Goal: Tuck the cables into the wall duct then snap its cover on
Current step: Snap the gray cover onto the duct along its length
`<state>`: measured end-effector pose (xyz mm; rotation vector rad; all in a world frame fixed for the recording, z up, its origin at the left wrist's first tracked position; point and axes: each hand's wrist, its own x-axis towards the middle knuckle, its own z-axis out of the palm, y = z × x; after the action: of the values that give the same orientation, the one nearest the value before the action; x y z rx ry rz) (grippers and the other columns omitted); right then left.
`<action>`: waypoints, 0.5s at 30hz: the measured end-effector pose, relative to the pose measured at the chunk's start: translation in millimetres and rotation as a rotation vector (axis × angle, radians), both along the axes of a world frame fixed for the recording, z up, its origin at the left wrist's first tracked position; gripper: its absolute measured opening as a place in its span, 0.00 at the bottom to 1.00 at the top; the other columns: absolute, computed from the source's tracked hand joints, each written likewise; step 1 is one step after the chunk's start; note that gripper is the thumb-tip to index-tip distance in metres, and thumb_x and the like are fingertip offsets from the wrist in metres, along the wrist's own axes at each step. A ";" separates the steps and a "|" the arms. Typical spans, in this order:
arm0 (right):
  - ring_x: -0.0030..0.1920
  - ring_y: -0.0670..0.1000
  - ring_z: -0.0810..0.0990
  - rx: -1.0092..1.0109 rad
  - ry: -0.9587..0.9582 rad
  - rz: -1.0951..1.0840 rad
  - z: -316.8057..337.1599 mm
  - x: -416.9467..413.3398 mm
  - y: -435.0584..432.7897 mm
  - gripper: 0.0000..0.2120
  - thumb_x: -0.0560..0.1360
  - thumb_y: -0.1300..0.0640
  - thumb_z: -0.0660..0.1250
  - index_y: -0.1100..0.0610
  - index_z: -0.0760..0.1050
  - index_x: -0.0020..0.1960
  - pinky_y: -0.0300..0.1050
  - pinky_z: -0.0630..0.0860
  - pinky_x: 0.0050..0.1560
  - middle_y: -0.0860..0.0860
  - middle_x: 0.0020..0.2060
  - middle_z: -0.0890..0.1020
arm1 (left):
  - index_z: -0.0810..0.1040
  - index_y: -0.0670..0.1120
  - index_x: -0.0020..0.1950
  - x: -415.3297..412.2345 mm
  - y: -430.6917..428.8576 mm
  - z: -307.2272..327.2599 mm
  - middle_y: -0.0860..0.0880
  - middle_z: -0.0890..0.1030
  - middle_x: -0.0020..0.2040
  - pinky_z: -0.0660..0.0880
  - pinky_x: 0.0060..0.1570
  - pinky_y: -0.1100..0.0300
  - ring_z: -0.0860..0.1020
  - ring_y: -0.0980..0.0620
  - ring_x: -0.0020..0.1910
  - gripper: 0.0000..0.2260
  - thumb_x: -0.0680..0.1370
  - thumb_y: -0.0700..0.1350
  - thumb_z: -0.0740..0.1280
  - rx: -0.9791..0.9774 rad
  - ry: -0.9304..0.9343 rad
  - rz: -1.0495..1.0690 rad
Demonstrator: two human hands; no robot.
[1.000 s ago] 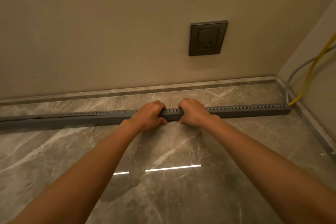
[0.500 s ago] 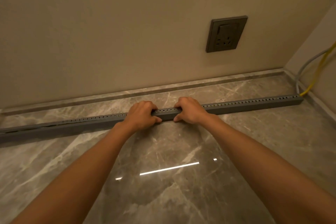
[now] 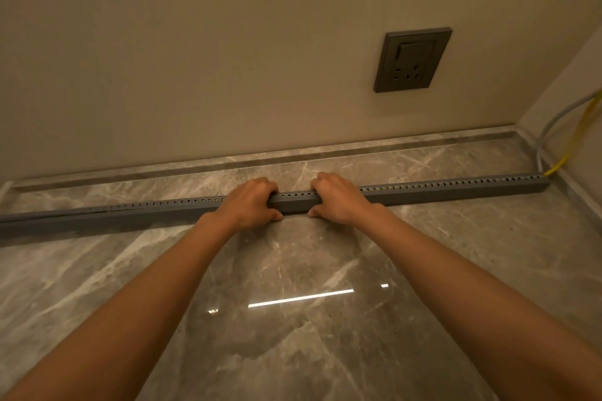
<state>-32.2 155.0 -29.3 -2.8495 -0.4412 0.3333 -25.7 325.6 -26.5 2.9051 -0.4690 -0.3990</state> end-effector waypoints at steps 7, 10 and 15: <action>0.58 0.58 0.74 -0.041 -0.050 0.059 2.5 -0.3 1.9 0.17 0.74 0.53 0.69 0.62 0.74 0.58 0.51 0.72 0.56 0.58 0.58 0.76 | 0.75 0.41 0.57 -6.7 -9.6 1.9 0.42 0.78 0.57 0.72 0.52 0.53 0.76 0.44 0.55 0.14 0.75 0.47 0.68 0.081 -0.069 0.009; 0.57 0.58 0.75 -0.046 -0.026 0.052 3.5 1.7 2.2 0.17 0.74 0.53 0.69 0.62 0.74 0.59 0.50 0.73 0.55 0.58 0.57 0.76 | 0.75 0.42 0.58 -8.4 -6.2 0.9 0.43 0.78 0.57 0.72 0.53 0.54 0.75 0.44 0.55 0.16 0.74 0.47 0.70 0.016 -0.045 0.050; 0.55 0.59 0.77 0.095 0.072 0.026 3.8 4.2 18.3 0.17 0.73 0.52 0.70 0.62 0.76 0.56 0.47 0.71 0.48 0.59 0.55 0.78 | 0.75 0.41 0.60 -12.0 17.6 2.1 0.42 0.77 0.58 0.71 0.56 0.53 0.75 0.44 0.57 0.19 0.73 0.48 0.71 -0.070 0.002 0.132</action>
<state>-28.0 173.3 -25.5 -2.7324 -0.4679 0.4072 -37.7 343.2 -24.4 2.8473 -0.2823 -0.3585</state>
